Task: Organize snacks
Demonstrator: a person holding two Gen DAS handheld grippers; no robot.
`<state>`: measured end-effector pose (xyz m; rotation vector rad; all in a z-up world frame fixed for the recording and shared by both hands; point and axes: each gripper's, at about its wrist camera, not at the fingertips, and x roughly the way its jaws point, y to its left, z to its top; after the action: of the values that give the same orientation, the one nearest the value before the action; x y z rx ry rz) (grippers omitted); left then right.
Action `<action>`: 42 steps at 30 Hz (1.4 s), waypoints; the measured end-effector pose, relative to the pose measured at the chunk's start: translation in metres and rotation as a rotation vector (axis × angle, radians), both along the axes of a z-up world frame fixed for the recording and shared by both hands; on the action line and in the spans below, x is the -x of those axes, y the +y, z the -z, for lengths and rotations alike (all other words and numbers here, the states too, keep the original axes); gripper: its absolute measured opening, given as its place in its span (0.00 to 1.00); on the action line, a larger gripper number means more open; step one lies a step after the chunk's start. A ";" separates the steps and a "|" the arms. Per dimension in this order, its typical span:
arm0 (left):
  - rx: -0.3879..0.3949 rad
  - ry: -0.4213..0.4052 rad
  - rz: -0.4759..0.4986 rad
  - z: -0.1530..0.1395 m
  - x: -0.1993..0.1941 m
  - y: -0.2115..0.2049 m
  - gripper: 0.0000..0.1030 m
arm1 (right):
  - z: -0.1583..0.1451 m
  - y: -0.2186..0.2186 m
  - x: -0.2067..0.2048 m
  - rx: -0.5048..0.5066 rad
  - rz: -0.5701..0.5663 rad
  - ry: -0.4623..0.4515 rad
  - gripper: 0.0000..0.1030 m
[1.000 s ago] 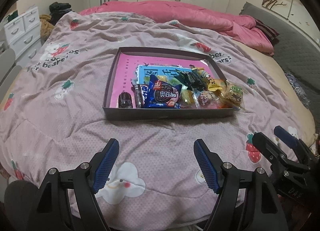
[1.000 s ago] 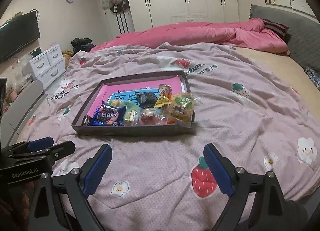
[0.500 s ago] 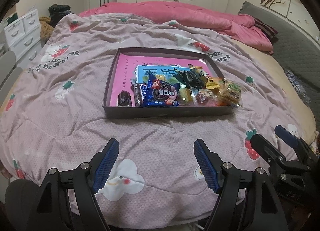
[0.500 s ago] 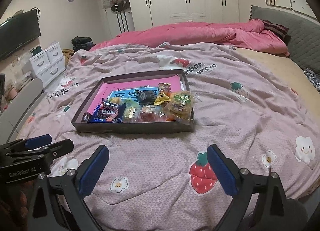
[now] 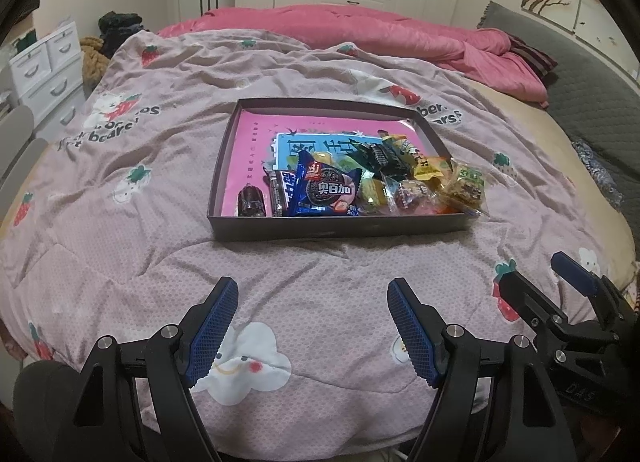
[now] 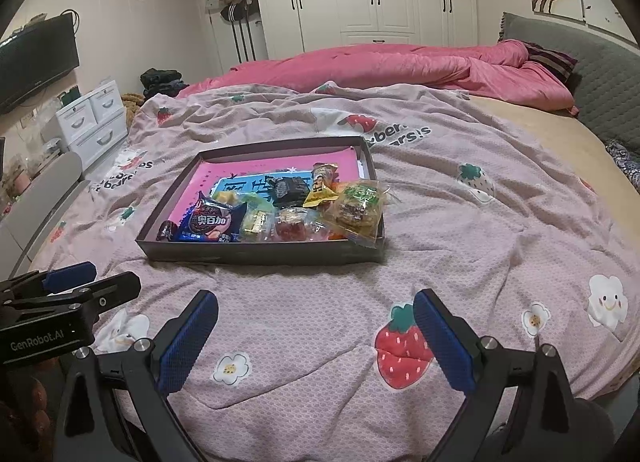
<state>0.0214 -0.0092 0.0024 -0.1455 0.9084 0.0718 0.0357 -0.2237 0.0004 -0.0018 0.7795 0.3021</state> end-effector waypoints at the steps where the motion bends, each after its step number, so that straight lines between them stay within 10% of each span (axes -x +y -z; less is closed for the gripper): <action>1: 0.000 -0.001 -0.001 0.000 0.000 0.000 0.76 | 0.000 0.000 0.000 -0.001 -0.001 0.002 0.96; 42: -0.044 -0.003 -0.002 -0.001 0.001 -0.002 0.76 | 0.003 0.001 -0.001 0.010 -0.002 0.012 0.96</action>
<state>0.0207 -0.0109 0.0037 -0.1057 0.9028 0.0933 0.0370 -0.2231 -0.0022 -0.0103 0.7930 0.3000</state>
